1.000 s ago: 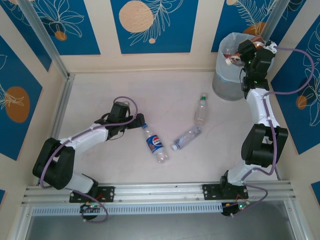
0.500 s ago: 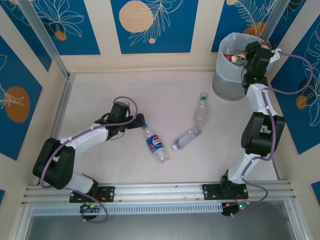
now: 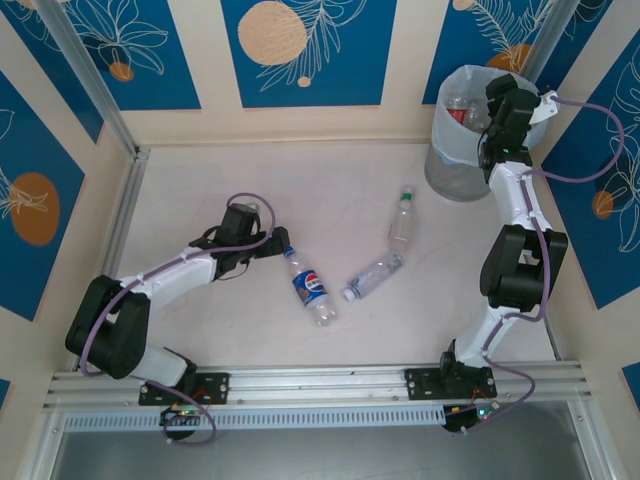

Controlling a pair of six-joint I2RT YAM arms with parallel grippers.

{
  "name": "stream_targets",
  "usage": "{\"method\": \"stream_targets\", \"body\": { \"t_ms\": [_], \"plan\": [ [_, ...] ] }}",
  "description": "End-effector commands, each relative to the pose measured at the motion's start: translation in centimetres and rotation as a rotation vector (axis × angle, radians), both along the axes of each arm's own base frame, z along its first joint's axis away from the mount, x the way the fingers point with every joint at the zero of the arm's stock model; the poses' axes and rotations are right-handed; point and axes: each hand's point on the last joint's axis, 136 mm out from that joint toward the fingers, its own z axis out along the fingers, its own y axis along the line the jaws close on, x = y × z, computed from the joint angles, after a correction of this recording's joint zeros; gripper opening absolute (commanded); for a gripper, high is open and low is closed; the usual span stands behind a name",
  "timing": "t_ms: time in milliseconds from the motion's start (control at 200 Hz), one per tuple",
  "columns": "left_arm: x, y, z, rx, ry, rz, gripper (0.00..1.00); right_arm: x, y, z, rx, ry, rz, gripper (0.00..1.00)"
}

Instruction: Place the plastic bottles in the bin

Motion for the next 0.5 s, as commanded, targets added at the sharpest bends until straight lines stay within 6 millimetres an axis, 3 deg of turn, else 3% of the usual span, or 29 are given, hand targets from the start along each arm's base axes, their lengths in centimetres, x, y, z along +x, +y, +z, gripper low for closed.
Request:
{"method": "stream_targets", "body": {
  "t_ms": [0,165,495],
  "plan": [
    [-0.4,-0.3,-0.5,-0.012,0.019,-0.006,0.99,-1.1,-0.1,2.2,-0.031,-0.013,-0.036,0.83],
    [-0.6,-0.3,-0.5,-0.012,0.021,-0.009,0.99,-1.4,1.1,3.0,-0.055,-0.015,0.002,0.84],
    [-0.7,-0.6,-0.4,-0.026,0.01,-0.021,0.99,-2.9,6.0,5.3,-0.188,-0.001,0.146,0.93]
  ]
}}
